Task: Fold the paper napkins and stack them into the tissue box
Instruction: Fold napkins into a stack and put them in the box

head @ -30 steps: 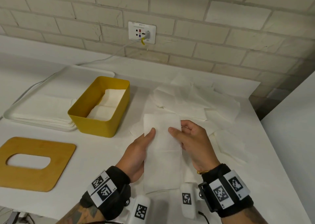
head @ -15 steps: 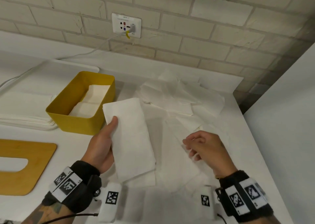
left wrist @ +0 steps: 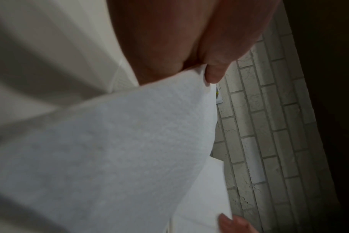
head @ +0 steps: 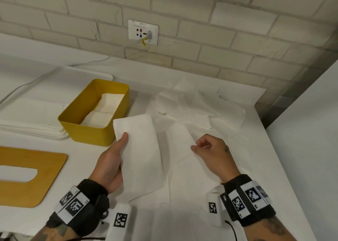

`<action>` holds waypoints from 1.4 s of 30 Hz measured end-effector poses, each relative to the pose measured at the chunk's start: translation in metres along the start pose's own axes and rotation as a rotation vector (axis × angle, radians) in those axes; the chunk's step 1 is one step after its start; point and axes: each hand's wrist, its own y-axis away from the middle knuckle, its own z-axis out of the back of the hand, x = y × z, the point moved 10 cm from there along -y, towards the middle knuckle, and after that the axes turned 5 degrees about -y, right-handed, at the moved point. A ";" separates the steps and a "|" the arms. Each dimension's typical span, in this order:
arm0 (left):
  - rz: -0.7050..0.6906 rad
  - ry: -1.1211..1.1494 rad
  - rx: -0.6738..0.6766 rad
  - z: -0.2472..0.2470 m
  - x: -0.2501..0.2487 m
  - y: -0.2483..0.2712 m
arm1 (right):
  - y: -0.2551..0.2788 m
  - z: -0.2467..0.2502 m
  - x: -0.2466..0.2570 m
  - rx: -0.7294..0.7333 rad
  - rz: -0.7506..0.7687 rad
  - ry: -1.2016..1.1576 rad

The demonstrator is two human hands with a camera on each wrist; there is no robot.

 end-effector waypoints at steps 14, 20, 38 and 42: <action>0.053 0.011 0.121 -0.039 0.004 0.008 | 0.021 -0.002 0.066 0.167 0.065 -0.788; 0.066 -0.025 0.266 -0.066 0.010 0.013 | 0.030 -0.061 0.029 0.154 -0.117 -0.778; 0.074 -0.053 0.269 -0.059 0.020 0.012 | 0.017 -0.037 0.035 -0.004 0.028 -0.602; 0.064 -0.057 0.301 -0.064 0.018 0.015 | 0.001 -0.028 0.050 -0.027 0.064 -0.583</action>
